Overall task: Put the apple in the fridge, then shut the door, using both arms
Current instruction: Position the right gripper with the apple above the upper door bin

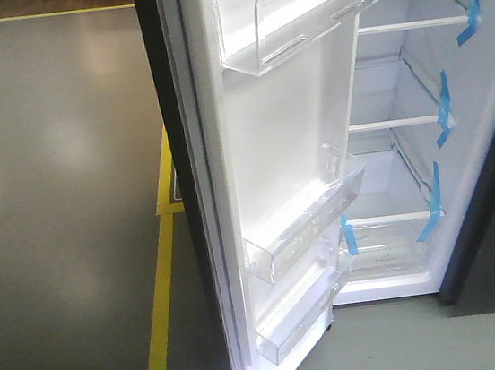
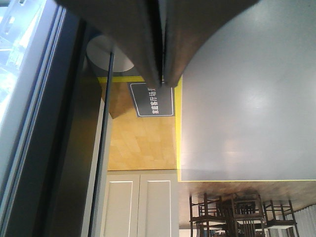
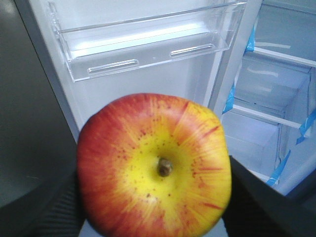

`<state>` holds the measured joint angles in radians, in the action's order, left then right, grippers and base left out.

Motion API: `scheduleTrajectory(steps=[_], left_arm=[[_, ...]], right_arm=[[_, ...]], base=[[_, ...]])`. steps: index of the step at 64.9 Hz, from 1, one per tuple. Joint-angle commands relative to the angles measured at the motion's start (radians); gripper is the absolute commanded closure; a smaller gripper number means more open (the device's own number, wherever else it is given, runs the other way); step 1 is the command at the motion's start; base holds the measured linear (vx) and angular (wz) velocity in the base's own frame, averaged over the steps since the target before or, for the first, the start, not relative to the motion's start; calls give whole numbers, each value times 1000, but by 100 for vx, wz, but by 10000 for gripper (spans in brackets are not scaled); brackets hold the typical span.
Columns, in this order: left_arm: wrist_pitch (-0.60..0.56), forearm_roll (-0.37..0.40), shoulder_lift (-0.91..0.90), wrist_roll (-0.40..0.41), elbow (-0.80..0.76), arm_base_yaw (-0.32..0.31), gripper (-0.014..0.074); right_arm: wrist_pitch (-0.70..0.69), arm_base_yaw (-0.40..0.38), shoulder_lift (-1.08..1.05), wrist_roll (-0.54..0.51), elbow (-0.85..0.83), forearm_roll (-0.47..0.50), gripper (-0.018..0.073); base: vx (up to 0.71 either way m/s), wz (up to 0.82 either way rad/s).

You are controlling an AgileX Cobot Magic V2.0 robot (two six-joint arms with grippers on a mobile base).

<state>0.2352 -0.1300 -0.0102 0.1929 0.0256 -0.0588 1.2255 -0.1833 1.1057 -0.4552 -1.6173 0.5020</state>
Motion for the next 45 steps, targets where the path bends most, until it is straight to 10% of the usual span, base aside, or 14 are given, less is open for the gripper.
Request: scheduleTrajectory(steps=[1, 45], left_arm=[[-71, 1, -17, 7, 28, 1, 603], [-71, 1, -17, 7, 28, 1, 603]], right_arm=[[-66, -3, -13, -7, -28, 34, 568], [-66, -3, -13, -7, -28, 34, 568]], base=[[10, -1], [8, -1]])
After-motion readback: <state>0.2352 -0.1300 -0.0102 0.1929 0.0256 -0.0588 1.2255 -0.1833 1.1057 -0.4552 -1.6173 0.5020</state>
